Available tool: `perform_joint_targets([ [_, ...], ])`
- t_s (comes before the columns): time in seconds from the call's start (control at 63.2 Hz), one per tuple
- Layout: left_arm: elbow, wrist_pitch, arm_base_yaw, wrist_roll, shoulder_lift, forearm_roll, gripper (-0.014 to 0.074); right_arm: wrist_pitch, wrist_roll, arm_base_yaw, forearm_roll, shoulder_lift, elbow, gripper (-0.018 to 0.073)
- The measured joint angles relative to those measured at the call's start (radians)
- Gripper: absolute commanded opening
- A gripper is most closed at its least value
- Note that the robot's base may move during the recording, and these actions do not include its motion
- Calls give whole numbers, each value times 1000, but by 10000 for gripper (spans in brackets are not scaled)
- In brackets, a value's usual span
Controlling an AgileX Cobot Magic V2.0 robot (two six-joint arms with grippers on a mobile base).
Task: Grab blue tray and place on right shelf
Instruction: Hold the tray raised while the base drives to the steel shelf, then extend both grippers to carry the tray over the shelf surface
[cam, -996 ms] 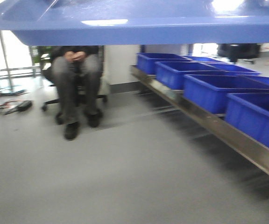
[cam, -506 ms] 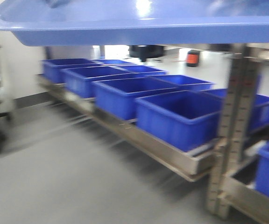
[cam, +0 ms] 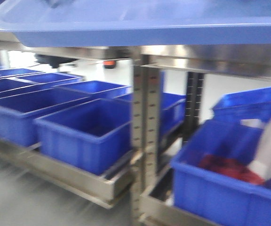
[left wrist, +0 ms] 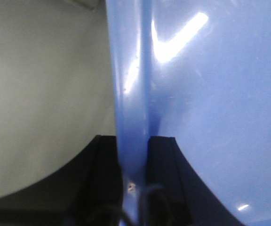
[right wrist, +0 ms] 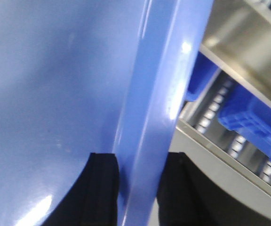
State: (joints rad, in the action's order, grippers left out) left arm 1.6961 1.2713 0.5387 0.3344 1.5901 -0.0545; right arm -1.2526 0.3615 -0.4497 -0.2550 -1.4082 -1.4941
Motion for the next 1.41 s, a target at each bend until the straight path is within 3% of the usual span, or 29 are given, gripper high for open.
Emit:
perform_joint_targets([
  [1.408,0,0,0,0,0,-4,-48,0,0,0,-5,0,0,22],
])
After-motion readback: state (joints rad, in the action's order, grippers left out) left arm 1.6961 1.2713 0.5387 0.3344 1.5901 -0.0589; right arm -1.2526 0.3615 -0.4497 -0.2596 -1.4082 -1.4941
